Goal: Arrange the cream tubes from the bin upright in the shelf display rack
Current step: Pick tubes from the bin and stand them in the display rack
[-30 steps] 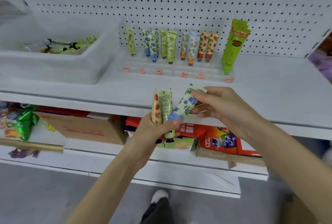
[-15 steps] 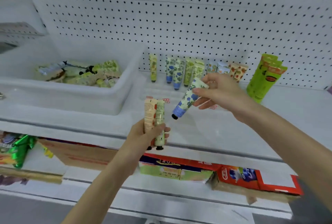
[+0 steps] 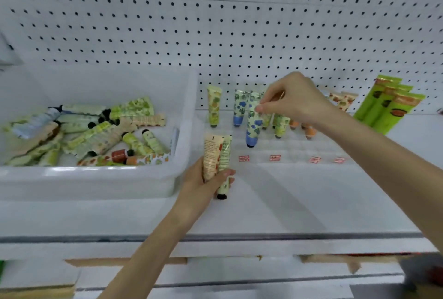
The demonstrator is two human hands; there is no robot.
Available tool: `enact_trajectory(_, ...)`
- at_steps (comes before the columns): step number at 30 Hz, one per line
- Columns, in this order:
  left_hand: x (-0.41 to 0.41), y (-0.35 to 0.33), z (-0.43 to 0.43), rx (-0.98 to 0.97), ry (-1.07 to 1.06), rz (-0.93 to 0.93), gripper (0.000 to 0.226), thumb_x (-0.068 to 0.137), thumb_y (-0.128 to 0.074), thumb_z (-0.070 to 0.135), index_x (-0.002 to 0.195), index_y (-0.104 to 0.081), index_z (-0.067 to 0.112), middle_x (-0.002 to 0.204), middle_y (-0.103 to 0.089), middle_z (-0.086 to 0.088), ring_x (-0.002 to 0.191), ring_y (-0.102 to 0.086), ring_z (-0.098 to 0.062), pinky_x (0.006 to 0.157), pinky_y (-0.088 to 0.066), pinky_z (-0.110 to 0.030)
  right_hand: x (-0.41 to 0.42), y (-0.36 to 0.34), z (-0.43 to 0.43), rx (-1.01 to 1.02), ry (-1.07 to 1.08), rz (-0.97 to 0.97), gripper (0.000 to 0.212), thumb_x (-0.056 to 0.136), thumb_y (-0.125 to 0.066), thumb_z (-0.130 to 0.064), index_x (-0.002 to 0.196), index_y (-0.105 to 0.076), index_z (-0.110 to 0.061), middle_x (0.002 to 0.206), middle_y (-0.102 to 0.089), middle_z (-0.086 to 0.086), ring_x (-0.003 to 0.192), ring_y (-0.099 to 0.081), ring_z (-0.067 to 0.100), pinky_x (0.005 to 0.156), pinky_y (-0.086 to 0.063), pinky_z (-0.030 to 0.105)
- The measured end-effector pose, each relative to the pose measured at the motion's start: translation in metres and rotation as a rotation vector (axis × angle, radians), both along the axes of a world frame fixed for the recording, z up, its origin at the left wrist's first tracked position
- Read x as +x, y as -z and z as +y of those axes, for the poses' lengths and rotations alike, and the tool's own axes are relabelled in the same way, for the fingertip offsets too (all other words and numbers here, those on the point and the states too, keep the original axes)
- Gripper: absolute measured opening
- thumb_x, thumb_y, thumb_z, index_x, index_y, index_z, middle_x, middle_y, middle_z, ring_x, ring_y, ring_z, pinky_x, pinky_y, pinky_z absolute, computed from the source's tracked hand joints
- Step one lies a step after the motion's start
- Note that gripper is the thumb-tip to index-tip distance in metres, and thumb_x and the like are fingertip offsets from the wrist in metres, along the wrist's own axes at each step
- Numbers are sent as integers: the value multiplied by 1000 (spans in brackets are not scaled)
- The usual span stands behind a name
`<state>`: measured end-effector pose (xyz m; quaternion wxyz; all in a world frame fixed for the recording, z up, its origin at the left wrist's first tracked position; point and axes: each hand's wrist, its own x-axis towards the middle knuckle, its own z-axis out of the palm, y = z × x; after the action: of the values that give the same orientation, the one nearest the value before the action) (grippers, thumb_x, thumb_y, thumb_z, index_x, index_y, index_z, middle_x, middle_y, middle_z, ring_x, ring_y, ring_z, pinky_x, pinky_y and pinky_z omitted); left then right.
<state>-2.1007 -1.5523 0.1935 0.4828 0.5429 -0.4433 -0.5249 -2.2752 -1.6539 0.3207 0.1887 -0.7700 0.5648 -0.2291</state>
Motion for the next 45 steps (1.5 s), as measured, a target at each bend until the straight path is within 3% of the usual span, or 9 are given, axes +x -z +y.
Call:
enact_trajectory(2,3,4,-3,-7,-4,36,23,90,-60,9,113,-57,10,92,-75,-3,79,-71,-16,66,-57,-32,6,-1,-9,-14,9,67,16,76,-77,-27,78,-73,-12,65,-62,-8,60,-55,1,57,-42,18)
enact_trajectory(7,6,7,-4,19,-20,157,32,88,-61,14,119,-56,9,93,-75,-3,83,-72,-20,65,-58,-28,13,-5,-26,-59,29,60,17,79,-75,-28,80,-73,-11,52,-43,-11,48,-37,3,51,-32,21)
enact_trajectory(13,5,9,-3,17,-31,151,30,87,-63,16,115,-58,9,89,-75,0,78,-72,-17,65,-58,-30,24,5,-41,-122,72,53,22,82,-71,-32,88,-74,-12,60,-31,-14,53,-31,1,54,-30,23)
enact_trajectory(18,8,9,-3,10,-56,282,26,89,-59,9,114,-60,4,85,-75,-4,74,-71,-15,59,-54,-21,26,16,-49,-174,75,65,21,84,-70,-33,86,-72,-12,68,-30,-19,58,-36,-1,69,-34,28)
enact_trajectory(24,5,9,-2,-14,-46,265,28,89,-59,6,116,-59,2,81,-75,-1,72,-71,-12,57,-53,-19,29,23,-56,-181,89,63,20,84,-69,-33,89,-72,-14,71,-31,-19,68,-44,8,71,-35,28)
enact_trajectory(28,4,10,-1,-12,-47,268,27,88,-60,6,115,-59,2,81,-75,-1,71,-71,-12,57,-53,-19,28,24,-57,-192,89,38,21,85,-68,-31,90,-72,-11,70,-29,-19,61,-38,0,71,-34,26)
enact_trajectory(32,4,9,0,-16,-47,245,28,87,-62,7,114,-59,1,82,-75,-1,72,-71,-12,58,-53,-19,27,27,-60,-188,94,35,21,85,-68,-31,91,-73,-11,71,-28,-20,72,-41,6,73,-33,26)
enact_trajectory(41,4,9,1,-14,-58,228,27,87,-61,7,114,-60,2,86,-75,-4,74,-71,-13,59,-54,-21,31,41,-61,-189,88,68,19,86,-68,-29,89,-72,-11,70,-33,-19,60,-40,0,69,-34,26)
enact_trajectory(45,4,9,0,-16,-58,228,27,86,-62,8,113,-61,4,85,-75,-1,73,-71,-12,58,-53,-20,27,39,-63,-180,71,108,20,83,-71,-30,90,-73,-11,70,-37,-17,78,-46,10,73,-35,27)
